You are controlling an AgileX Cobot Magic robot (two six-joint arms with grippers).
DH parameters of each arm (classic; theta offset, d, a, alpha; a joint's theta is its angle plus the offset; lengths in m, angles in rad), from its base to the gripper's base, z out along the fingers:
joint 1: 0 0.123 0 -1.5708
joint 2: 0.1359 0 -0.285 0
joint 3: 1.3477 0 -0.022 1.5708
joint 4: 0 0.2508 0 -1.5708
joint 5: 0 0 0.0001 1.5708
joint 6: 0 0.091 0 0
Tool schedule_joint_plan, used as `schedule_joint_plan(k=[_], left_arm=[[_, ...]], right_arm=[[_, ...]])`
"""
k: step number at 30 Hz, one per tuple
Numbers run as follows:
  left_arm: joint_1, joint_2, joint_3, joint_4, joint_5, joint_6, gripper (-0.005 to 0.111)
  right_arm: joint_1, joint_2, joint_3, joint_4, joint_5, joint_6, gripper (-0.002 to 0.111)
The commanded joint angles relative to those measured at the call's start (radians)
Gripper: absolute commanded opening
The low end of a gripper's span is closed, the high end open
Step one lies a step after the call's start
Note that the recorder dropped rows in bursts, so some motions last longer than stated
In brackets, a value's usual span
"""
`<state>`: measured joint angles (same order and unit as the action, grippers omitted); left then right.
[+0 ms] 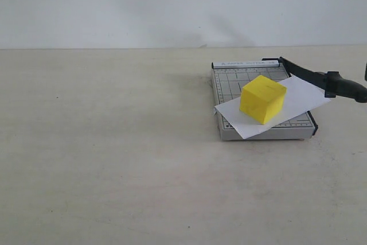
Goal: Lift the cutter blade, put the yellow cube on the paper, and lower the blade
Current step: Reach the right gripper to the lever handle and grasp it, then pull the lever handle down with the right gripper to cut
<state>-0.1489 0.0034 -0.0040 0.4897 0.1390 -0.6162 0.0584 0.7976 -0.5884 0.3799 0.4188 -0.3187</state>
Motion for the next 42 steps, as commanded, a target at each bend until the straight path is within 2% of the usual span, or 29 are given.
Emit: schedule_joint_plan(k=[1, 6, 12, 34, 36, 42], left_arm=[[0.004, -0.003, 0.004, 0.003, -0.007, -0.003, 0.013], [0.004, -0.003, 0.004, 0.003, -0.011, -0.003, 0.013], [0.004, -0.003, 0.004, 0.003, -0.011, -0.003, 0.013], [0.004, -0.003, 0.004, 0.003, -0.011, -0.003, 0.013], [0.004, -0.003, 0.004, 0.003, -0.011, -0.003, 0.013], [0.004, -0.003, 0.004, 0.003, -0.011, -0.003, 0.013]], right_arm=[[0.0, 0.144, -0.142, -0.086, 0.038, 0.025, 0.055], [0.0, 0.305, -0.29, -0.251, 0.153, 0.159, 0.055], [0.0, 0.446, -0.371, -0.266, 0.309, 0.132, 0.055], [0.0, 0.601, -0.391, -0.298, 0.31, 0.092, 0.055], [0.0, 0.61, -0.391, -0.298, 0.31, 0.087, 0.048], [0.0, 0.61, -0.391, -0.298, 0.32, 0.068, 0.002]])
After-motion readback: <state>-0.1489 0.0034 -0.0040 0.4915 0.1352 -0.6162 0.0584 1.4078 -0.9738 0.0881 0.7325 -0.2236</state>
